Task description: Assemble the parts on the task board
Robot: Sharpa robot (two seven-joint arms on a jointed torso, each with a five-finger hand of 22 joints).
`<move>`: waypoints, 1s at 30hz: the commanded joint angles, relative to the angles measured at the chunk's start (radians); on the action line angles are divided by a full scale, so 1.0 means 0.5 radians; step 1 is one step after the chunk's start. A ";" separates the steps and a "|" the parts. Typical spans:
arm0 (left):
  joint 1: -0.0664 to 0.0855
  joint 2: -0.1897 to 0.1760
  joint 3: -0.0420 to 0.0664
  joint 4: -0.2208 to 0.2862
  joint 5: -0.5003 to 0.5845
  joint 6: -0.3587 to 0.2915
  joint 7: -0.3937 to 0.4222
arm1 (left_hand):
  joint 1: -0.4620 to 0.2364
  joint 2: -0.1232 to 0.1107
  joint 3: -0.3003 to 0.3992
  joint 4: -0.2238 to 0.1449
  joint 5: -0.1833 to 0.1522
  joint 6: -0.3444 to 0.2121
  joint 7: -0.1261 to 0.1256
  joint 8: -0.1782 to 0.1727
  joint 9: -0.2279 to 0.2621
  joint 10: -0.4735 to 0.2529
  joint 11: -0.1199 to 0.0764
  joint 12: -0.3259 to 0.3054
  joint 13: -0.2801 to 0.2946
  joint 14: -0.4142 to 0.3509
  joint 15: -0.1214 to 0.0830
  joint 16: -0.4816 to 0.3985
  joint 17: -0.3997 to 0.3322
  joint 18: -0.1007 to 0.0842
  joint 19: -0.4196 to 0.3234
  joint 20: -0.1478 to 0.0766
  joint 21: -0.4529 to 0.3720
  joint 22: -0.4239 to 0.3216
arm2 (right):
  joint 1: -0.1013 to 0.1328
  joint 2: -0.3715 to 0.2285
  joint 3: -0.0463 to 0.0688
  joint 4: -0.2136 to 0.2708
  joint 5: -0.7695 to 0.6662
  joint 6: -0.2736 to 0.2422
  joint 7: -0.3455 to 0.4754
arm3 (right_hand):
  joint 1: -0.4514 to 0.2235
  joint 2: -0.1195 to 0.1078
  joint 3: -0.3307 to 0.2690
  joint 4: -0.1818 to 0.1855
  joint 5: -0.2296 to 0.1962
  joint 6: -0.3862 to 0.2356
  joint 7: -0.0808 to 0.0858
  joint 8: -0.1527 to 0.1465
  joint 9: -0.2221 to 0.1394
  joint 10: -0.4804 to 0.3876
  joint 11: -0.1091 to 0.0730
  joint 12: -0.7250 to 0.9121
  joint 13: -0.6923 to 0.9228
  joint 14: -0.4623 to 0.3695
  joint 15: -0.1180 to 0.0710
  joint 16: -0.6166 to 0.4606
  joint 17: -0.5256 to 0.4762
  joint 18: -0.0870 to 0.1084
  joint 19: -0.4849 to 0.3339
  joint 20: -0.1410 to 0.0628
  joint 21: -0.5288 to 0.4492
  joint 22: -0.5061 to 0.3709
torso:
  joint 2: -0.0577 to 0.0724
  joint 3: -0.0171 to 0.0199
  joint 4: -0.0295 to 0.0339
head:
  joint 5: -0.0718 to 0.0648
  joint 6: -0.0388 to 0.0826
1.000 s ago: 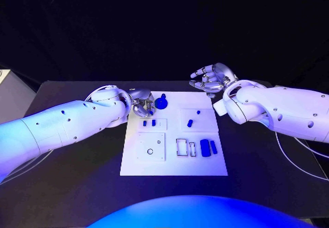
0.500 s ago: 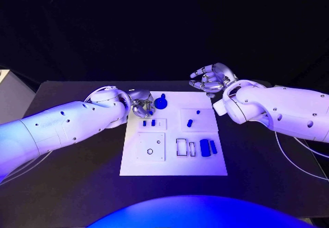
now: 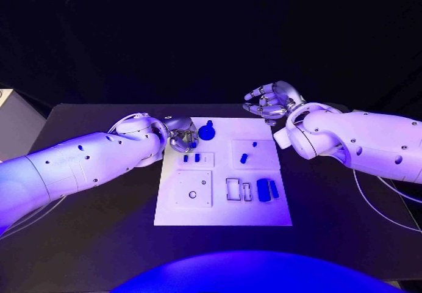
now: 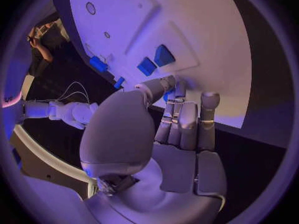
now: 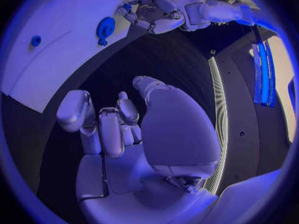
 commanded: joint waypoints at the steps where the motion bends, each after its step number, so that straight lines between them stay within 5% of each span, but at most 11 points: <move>1: 0.000 -0.001 0.001 0.007 0.000 -0.034 -0.013 | -0.015 -0.001 -0.007 -0.005 0.004 -0.016 -0.003 -0.006 -0.002 0.008 0.008 -0.007 0.002 0.000 0.008 0.007 -0.001 -0.014 0.009 0.006 0.005 0.000 | -0.001 0.000 0.000 0.000 -0.017 0.027 0.023 | -0.020 -0.006 0.008 0.000 0.007 -0.016 0.001 0.010 0.002 0.002 -0.002 -0.004 -0.002 0.035 -0.016 -0.010 -0.002 0.040 0.000 -0.008 -0.007 -0.002 | 0.000 -0.0004 -0.002 | 0.002 0.000; 9: -0.001 -0.015 0.002 0.009 -0.002 -0.057 -0.025 | -0.016 -0.011 -0.007 -0.010 0.006 -0.075 0.001 -0.050 -0.020 0.013 0.008 -0.009 0.012 0.000 0.008 0.009 -0.003 -0.015 0.014 0.006 0.005 0.001 | -0.001 -0.002 0.000 -0.007 -0.017 0.028 0.022 | -0.023 -0.012 0.013 -0.005 0.007 -0.022 0.002 0.012 0.002 -0.042 -0.001 -0.049 -0.048 0.029 -0.015 -0.021 -0.018 0.046 -0.011 -0.008 -0.039 -0.022 | 0.001 -0.0006 0.000 | 0.000 0.000; 16: -0.001 -0.041 0.009 0.014 -0.002 -0.059 -0.037 | -0.019 -0.019 -0.009 -0.012 0.006 -0.147 -0.005 -0.095 -0.040 0.007 0.006 -0.018 0.019 -0.003 0.006 0.010 -0.010 -0.012 0.007 0.004 -0.003 -0.010 | -0.002 -0.014 0.000 -0.023 -0.059 0.089 0.007 | -0.033 -0.030 0.089 -0.030 0.003 -0.053 0.005 0.036 0.008 -0.495 0.000 -0.619 -0.612 -0.006 -0.014 -0.079 -0.090 0.066 -0.053 -0.007 -0.173 -0.102 | -0.001 0.0003 0.000 | 0.000 0.000; 19: -0.001 -0.068 0.018 0.026 0.004 -0.058 -0.041 | -0.025 -0.023 -0.012 -0.008 0.006 -0.153 -0.001 -0.101 -0.043 -0.015 0.013 -0.031 0.019 -0.023 0.011 0.001 -0.045 -0.006 -0.021 0.006 -0.021 -0.040 | -0.002 -0.027 0.000 -0.040 -0.131 0.144 0.004 | -0.018 -0.054 0.164 -0.071 -0.047 -0.012 -0.002 0.073 0.020 -0.542 -0.008 -0.843 -0.823 -0.048 -0.020 -0.156 -0.197 0.084 -0.090 -0.011 -0.289 -0.172 | -0.001 0.0003 -0.002 | 0.003 0.000; 21: -0.001 -0.095 0.028 0.039 0.020 -0.072 -0.040 | -0.027 -0.025 -0.007 -0.005 0.008 -0.143 0.021 -0.099 -0.044 -0.082 0.040 -0.069 0.011 -0.106 0.032 -0.038 -0.179 0.004 -0.074 0.018 -0.059 -0.096 | -0.001 -0.040 0.000 -0.055 -0.197 0.197 0.009 | -0.004 -0.069 0.237 -0.115 -0.116 0.031 -0.010 0.086 0.020 -0.519 -0.013 -1.043 -1.018 -0.050 -0.026 -0.186 -0.232 0.083 -0.078 -0.019 -0.301 -0.176 | -0.001 0.0007 -0.002 | 0.003 0.000; 24: 0.000 -0.139 0.046 0.069 0.043 -0.121 -0.019 | 0.029 -0.002 0.054 -0.038 0.012 -0.083 0.050 -0.070 -0.038 -0.156 0.083 -0.101 0.005 -0.374 0.061 -0.199 -0.580 0.028 -0.181 0.042 -0.120 -0.194 | -0.001 -0.061 0.000 -0.070 -0.302 0.276 0.021 | -0.001 -0.080 0.313 -0.181 -0.197 0.086 -0.003 0.083 0.013 -0.478 -0.006 -1.360 -1.327 -0.033 -0.025 -0.199 -0.245 0.074 -0.046 -0.021 -0.269 -0.148 | -0.003 0.0012 0.000 | -0.001 0.000; 30: 0.004 -0.241 0.093 0.154 0.225 -0.246 0.060 | 0.062 0.001 0.115 -0.083 0.015 -0.072 0.057 -0.060 -0.045 -0.169 0.091 -0.077 0.022 -0.552 0.067 -0.345 -0.842 0.064 -0.343 0.048 -0.179 -0.310 | -0.001 -0.110 0.000 -0.087 -0.615 0.428 0.030 | 0.018 -0.072 0.366 -0.274 -0.223 0.174 -0.017 0.079 0.008 -0.426 0.005 -1.680 -1.653 -0.008 -0.020 -0.189 -0.227 0.063 -0.016 -0.021 -0.209 -0.095 | -0.005 0.0014 0.002 | -0.010 0.006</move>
